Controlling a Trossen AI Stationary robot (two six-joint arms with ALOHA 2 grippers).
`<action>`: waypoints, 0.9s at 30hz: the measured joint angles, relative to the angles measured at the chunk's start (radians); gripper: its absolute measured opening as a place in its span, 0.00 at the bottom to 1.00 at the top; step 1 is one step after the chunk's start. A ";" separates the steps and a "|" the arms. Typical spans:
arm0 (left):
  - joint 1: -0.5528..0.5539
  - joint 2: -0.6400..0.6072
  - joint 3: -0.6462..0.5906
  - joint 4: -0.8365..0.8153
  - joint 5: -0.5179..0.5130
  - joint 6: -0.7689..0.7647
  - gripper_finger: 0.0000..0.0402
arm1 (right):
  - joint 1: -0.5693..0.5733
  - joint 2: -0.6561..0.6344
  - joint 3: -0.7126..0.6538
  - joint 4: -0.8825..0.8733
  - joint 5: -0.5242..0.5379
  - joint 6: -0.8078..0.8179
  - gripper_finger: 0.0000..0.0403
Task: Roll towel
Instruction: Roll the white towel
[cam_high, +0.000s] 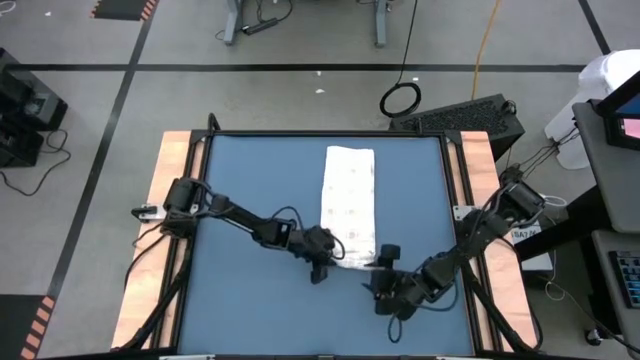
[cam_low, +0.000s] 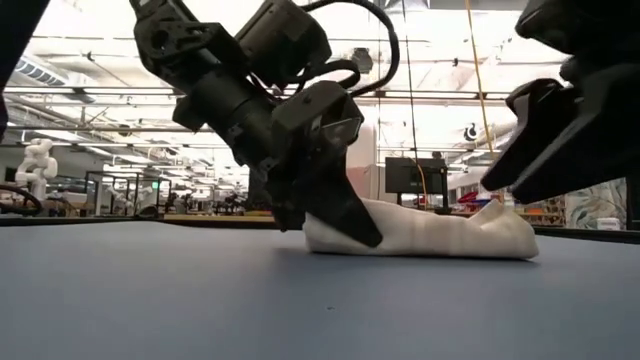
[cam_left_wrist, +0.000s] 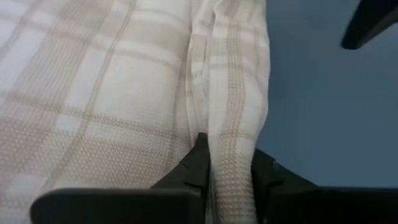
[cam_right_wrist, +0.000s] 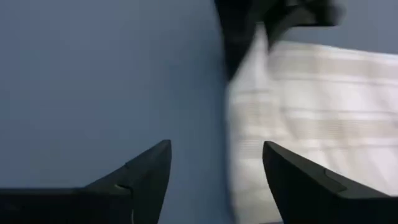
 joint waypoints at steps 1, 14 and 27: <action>0.005 0.000 0.000 -0.001 0.013 -0.012 0.14 | -0.003 0.003 0.000 -0.007 0.021 0.006 0.61; 0.014 -0.001 0.001 -0.023 0.034 -0.067 0.11 | -0.176 0.066 0.005 -0.028 -0.194 0.079 0.58; -0.008 -0.043 -0.003 -0.050 -0.020 0.069 0.40 | -0.256 0.063 0.007 -0.064 -0.368 0.133 0.42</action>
